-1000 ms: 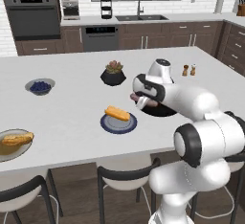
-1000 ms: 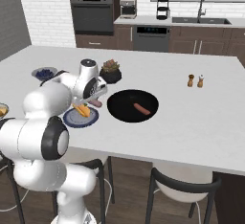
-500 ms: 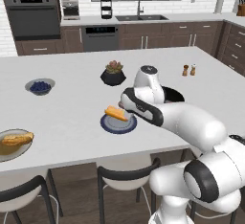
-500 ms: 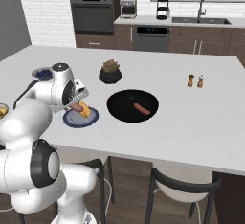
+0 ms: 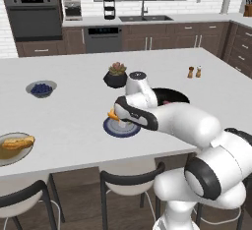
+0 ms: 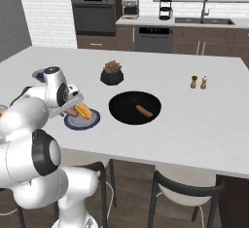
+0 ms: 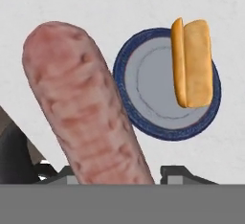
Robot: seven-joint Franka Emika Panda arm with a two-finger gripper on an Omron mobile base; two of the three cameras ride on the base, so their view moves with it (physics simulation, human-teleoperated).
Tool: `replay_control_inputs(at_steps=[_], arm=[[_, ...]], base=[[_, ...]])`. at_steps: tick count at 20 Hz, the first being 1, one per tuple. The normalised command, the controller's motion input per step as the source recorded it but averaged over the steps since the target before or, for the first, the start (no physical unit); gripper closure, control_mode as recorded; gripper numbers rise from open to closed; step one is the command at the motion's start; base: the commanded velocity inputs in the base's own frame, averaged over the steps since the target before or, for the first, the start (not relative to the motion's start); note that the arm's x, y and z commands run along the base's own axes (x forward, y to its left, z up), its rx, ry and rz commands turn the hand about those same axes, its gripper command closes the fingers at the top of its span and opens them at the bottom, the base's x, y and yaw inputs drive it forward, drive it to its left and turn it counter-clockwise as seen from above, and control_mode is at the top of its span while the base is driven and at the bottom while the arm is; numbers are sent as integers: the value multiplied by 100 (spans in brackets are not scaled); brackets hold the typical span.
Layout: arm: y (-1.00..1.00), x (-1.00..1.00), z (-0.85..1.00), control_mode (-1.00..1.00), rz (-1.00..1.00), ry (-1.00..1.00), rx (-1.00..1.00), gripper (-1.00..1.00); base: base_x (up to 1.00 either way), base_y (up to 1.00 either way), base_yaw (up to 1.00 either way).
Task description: Place one bun and one sausage from the bowl on each plate.
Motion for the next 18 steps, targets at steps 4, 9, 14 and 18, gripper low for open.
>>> replay_control_inputs(at_steps=[4, 9, 14, 18], arm=[[10, 27, -28, -100, 0, 9, -6, 100], [3, 6, -24, -100, 0, 2, -4, 100], [8, 1, -15, -100, 0, 0, -1, 100], [11, 1, -26, -100, 0, 0, 0, 100]], base=[[0, 0, 0], [0, 0, 0], [0, 0, 0], [0, 0, 0]])
